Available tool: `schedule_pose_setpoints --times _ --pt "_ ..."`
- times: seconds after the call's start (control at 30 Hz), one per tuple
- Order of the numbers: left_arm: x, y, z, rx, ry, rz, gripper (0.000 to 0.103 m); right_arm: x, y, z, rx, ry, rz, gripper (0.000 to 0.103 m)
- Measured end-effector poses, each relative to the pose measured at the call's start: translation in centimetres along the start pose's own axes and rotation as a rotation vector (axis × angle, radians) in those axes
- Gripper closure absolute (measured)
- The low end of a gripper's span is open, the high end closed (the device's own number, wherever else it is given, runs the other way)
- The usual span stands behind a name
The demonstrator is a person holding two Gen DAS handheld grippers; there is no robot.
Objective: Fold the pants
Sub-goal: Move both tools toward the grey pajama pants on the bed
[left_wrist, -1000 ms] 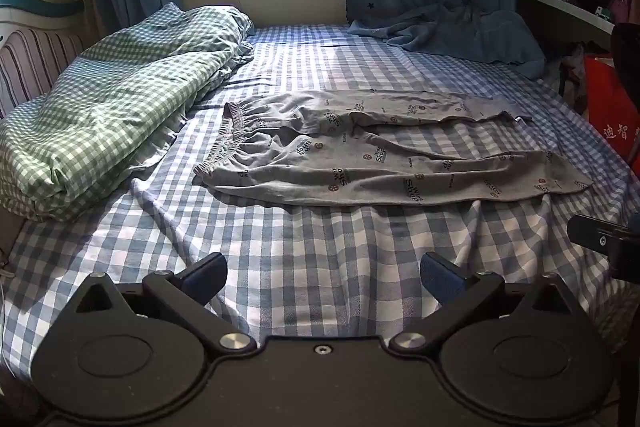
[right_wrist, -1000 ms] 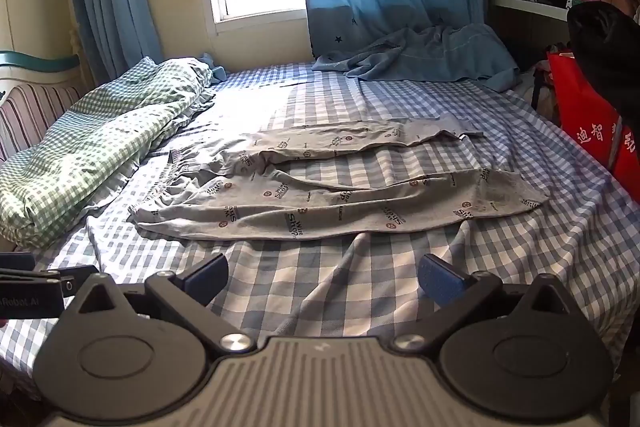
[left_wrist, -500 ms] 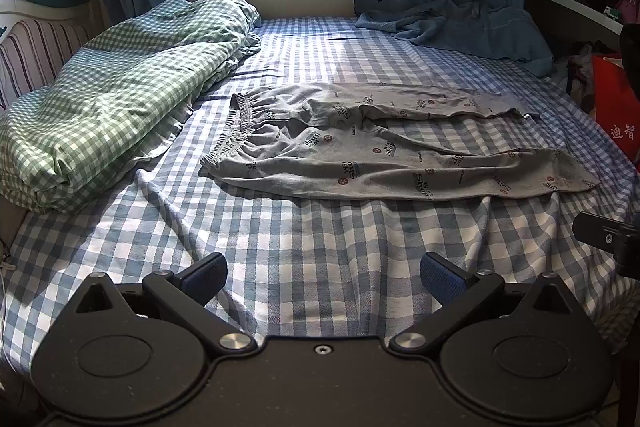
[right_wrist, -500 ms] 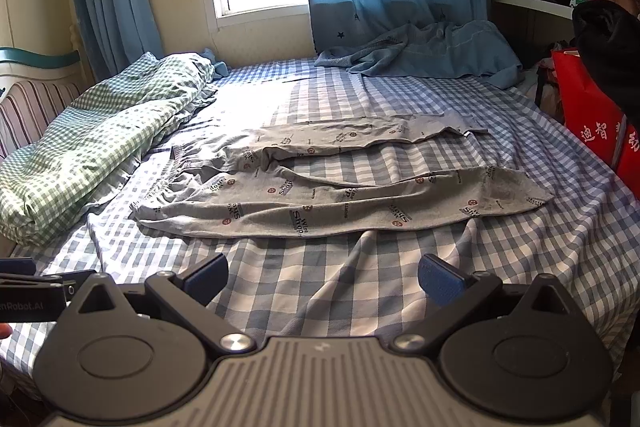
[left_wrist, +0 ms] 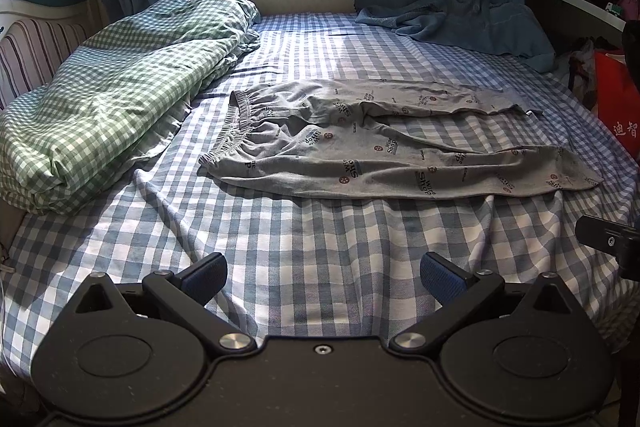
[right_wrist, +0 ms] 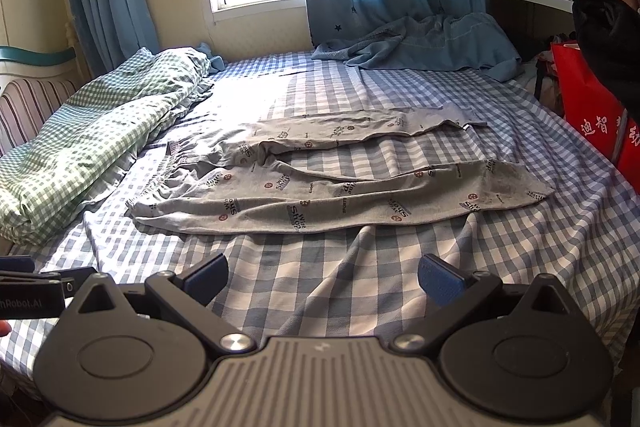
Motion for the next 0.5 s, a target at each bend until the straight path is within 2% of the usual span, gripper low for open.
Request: schedule_pose_setpoints --times 0.5 --pt "0.8 -2.4 0.8 0.017 -0.002 -0.052 0.001 0.6 -2.0 0.9 0.000 -0.011 -0.048 0.000"
Point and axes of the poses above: each gripper's, at about its wrist camera, not at the fingertips, and y roughly against the way its jaws point, z to its right, x to its top, the point moved 4 cm from there along -y, roughly the way its jaws point, and after that the axes turned 6 degrees about -z, right-handed, at the moved point
